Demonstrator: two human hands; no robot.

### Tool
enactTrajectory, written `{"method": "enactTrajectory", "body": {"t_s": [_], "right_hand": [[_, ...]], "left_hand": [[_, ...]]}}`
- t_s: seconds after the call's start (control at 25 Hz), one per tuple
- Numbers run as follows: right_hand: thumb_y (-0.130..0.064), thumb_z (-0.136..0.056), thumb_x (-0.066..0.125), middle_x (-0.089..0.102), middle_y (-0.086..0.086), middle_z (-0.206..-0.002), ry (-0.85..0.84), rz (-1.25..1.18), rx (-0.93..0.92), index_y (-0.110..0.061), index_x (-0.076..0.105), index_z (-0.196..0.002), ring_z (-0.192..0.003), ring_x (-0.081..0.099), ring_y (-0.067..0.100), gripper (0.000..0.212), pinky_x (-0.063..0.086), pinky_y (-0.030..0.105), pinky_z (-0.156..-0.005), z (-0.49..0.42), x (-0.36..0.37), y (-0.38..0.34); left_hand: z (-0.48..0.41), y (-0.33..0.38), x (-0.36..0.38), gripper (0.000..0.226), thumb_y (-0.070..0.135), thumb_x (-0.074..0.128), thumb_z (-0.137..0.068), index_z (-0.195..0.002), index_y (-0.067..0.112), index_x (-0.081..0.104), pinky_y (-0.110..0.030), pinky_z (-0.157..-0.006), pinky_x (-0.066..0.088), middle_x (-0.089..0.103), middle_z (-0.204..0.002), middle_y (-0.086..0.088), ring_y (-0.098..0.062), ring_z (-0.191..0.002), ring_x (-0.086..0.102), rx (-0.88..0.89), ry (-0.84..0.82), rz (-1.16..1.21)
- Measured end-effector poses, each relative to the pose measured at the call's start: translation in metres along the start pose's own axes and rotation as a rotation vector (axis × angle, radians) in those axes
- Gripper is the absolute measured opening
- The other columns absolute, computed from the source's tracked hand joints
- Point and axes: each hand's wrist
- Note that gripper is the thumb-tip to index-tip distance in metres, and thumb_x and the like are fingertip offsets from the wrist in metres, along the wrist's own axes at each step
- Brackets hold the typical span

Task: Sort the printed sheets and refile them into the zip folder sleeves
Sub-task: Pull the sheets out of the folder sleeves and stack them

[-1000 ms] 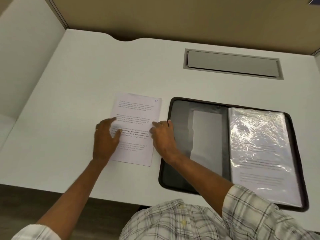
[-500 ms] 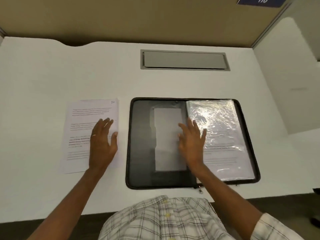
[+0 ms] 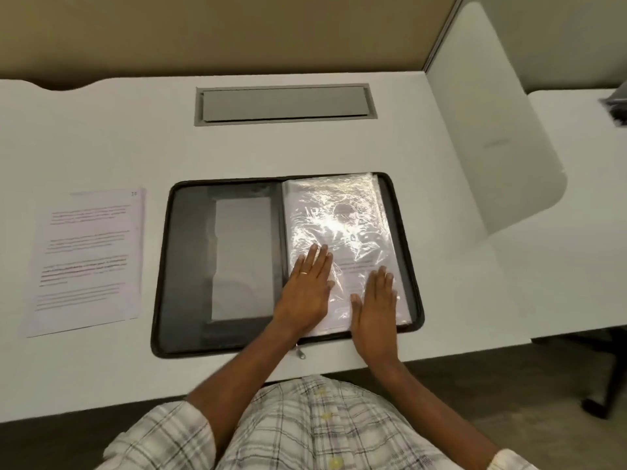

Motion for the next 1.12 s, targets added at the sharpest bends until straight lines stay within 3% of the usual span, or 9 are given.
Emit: {"method": "enactTrajectory", "body": {"t_s": [0.12,0.28,0.4,0.52,0.64,0.88,0.96,1.04,1.12], "right_hand": [[0.002,-0.105,0.043,0.003,0.017,-0.170,0.095,-0.116,-0.164,0.002,0.016,-0.160,-0.158,0.002,0.031,0.061,0.018,0.044,-0.128,-0.006,-0.009,-0.004],[0.015,-0.099,0.046,0.002,0.008,-0.172,0.101,-0.593,-0.190,-0.012,0.024,-0.160,-0.158,0.010,0.024,0.071,0.027,0.017,-0.119,-0.004,-0.036,-0.051],[0.006,-0.093,0.066,0.026,-0.011,-0.165,-0.176,-1.055,0.084,-0.035,0.025,-0.158,-0.147,0.039,0.013,0.087,0.051,0.018,-0.098,-0.007,-0.051,-0.095],[-0.002,-0.085,0.079,0.043,-0.009,-0.157,-0.596,-1.218,0.103,-0.028,0.034,-0.157,-0.141,0.048,0.010,0.089,0.052,0.033,-0.106,-0.009,-0.055,-0.132],[-0.018,-0.090,0.078,0.053,-0.007,-0.151,-0.676,-1.048,-0.067,-0.024,0.047,-0.151,-0.135,0.054,0.007,0.069,0.049,0.035,-0.110,-0.012,-0.049,-0.145],[-0.017,-0.103,0.057,0.051,0.010,-0.152,-0.112,-0.148,-0.256,-0.013,0.057,-0.143,-0.143,0.043,0.026,0.040,0.035,0.051,-0.119,-0.054,-0.018,-0.072],[-0.017,-0.102,0.056,0.045,0.015,-0.156,-0.092,0.033,-0.272,-0.011,0.055,-0.144,-0.147,0.037,0.033,0.042,0.034,0.054,-0.118,-0.068,-0.017,-0.043],[-0.021,-0.103,0.055,0.042,0.015,-0.158,-0.113,0.089,-0.300,-0.013,0.053,-0.144,-0.147,0.037,0.033,0.042,0.036,0.052,-0.118,-0.073,-0.021,-0.031],[-0.022,-0.102,0.056,0.044,0.013,-0.157,-0.100,0.122,-0.323,-0.014,0.055,-0.141,-0.142,0.044,0.032,0.040,0.042,0.049,-0.114,-0.076,-0.024,-0.029]], "left_hand": [[-0.001,-0.002,0.001,0.059,0.035,0.023,-0.112,-0.164,0.009,0.013,-0.045,-0.130,0.005,0.004,-0.173,-0.006,-0.021,-0.160,-0.005,-0.008,-0.044,0.027],[-0.003,0.005,-0.038,0.051,0.040,0.033,-0.113,-0.161,0.022,0.034,-0.040,-0.130,0.015,0.026,-0.169,0.004,-0.007,-0.156,0.018,-0.262,-0.046,0.723],[-0.012,0.005,-0.096,0.057,0.064,0.039,-0.103,-0.145,0.030,0.057,-0.043,-0.119,0.040,0.059,-0.147,0.003,-0.011,-0.134,0.055,-0.469,0.042,1.014],[-0.004,-0.021,-0.139,0.045,0.058,0.062,-0.097,-0.133,0.030,0.064,-0.038,-0.098,0.056,0.069,-0.128,0.007,-0.012,-0.111,0.068,-0.493,0.184,0.915],[0.025,-0.078,-0.153,0.037,0.023,0.072,-0.097,-0.133,0.022,0.064,-0.047,-0.093,0.060,0.074,-0.118,0.002,-0.016,-0.104,0.072,-0.581,0.310,0.913],[0.082,-0.161,-0.148,0.067,0.005,0.078,-0.088,-0.147,0.021,0.051,-0.044,-0.100,0.054,0.064,-0.114,0.000,-0.021,-0.101,0.064,-0.795,0.395,0.688],[0.086,-0.167,-0.134,0.072,0.004,0.080,-0.086,-0.149,0.018,0.048,-0.050,-0.107,0.050,0.057,-0.129,-0.002,-0.027,-0.116,0.059,-0.818,0.366,0.628],[0.077,-0.155,-0.124,0.071,0.009,0.077,-0.090,-0.153,0.015,0.043,-0.052,-0.119,0.037,0.032,-0.160,-0.006,-0.030,-0.147,0.034,-0.818,0.422,0.500],[0.056,-0.123,-0.119,0.058,0.011,0.069,-0.097,-0.151,0.012,0.047,-0.040,-0.118,0.042,0.023,-0.167,-0.007,-0.015,-0.150,0.035,-0.707,0.458,0.552]]}}
Point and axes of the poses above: each hand's wrist, its own z-axis away from the middle knuckle, its own x-axis out of the palm, y = z × x
